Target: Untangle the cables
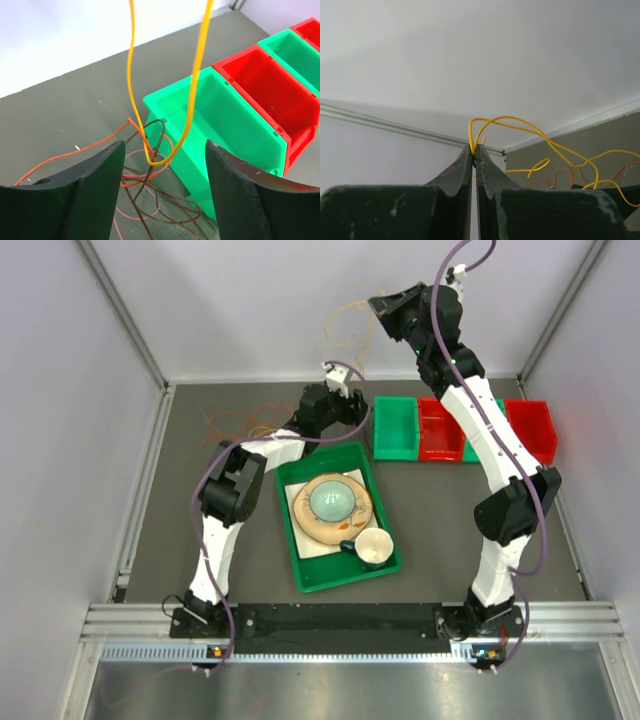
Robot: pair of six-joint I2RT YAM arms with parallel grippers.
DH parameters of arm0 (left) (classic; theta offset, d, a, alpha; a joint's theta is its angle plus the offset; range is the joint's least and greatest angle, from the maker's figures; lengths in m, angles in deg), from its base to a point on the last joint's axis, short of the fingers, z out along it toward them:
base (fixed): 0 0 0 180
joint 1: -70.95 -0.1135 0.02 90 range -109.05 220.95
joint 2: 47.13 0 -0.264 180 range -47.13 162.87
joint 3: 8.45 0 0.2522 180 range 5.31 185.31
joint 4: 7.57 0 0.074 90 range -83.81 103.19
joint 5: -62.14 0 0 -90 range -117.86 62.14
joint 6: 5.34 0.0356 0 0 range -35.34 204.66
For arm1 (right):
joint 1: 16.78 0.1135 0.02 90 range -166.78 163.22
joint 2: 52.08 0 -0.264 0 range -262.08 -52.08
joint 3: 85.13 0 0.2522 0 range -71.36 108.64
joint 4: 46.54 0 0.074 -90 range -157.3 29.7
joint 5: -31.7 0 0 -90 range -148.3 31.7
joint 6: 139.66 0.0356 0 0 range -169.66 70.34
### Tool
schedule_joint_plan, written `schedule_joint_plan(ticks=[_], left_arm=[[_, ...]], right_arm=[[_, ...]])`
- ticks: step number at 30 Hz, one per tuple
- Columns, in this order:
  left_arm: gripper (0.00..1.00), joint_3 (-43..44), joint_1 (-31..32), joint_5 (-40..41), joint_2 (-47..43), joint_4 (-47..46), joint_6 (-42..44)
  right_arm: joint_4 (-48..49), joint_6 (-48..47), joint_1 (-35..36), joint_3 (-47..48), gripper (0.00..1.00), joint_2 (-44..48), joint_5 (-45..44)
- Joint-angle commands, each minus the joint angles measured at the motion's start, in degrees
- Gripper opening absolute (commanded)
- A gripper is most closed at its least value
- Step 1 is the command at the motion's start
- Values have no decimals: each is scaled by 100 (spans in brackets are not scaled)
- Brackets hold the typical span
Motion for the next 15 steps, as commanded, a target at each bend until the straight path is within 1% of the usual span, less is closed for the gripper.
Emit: schedule_joint_plan(ticks=[1,3,7,9,10,11,12,13,14,15], left_arm=[[62,339,60,127,137,119,332],[59,357,52,162,137,163,368],[62,305,52,171,111,224,482],[55,304,52,180,119,251,508],[45,313,52,189,137,277,517],[25,313,52,224,137,295,517],[13,305,52,259,111,312,517],[3,296,52,294,102,356,535],[0,278,52,364,84,374,543],[0,182,60,391,49,357,578]], right_arm=[[181,5,71,261,0,148,66],[181,5,71,253,0,157,57],[224,14,62,244,0,174,57],[225,22,71,244,0,183,48],[233,22,71,244,0,183,57],[225,31,62,244,0,192,48],[225,31,71,235,0,192,48],[225,31,71,226,0,201,31],[216,23,71,217,0,218,22],[225,14,71,200,0,218,13]])
